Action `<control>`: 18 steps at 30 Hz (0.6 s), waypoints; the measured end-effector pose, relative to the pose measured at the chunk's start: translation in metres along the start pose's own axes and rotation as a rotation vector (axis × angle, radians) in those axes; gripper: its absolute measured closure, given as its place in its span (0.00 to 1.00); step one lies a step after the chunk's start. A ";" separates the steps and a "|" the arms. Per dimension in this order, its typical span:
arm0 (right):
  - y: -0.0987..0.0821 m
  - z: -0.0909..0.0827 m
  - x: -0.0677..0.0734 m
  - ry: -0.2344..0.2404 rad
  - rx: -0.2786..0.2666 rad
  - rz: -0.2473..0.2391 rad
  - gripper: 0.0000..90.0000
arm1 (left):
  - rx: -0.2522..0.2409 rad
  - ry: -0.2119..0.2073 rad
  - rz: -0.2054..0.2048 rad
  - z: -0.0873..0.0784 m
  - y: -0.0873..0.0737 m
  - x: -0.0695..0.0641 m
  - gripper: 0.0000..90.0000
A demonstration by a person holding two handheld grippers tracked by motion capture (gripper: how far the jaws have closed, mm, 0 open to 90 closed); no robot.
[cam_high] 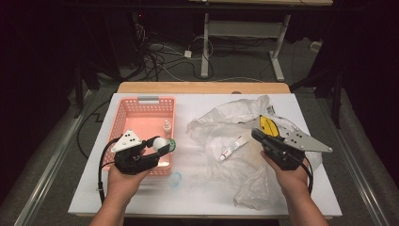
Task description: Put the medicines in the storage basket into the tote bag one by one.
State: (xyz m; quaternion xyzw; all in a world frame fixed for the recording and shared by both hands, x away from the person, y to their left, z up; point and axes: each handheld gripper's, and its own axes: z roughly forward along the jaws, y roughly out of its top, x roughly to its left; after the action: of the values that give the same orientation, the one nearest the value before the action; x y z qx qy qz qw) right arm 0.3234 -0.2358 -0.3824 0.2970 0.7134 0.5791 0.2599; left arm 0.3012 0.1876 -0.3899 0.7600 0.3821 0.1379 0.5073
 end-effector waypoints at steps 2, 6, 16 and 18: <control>0.000 0.001 0.000 0.002 0.004 -0.004 1.00 | -0.003 -0.007 0.003 0.002 0.002 -0.003 0.55; 0.000 0.001 0.001 0.005 0.003 -0.006 1.00 | -0.001 -0.027 0.019 0.011 0.004 -0.011 0.55; 0.001 -0.001 0.001 0.005 -0.004 -0.005 1.00 | 0.035 -0.086 0.065 0.046 0.010 -0.038 0.54; 0.001 -0.001 0.001 0.005 -0.003 -0.003 1.00 | 0.039 -0.100 0.073 0.054 0.012 -0.044 0.54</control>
State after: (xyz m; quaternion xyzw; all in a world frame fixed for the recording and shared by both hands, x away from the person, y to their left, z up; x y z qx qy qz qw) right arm 0.3222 -0.2357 -0.3811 0.2940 0.7134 0.5807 0.2596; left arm 0.3093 0.1180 -0.3961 0.7891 0.3311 0.1108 0.5055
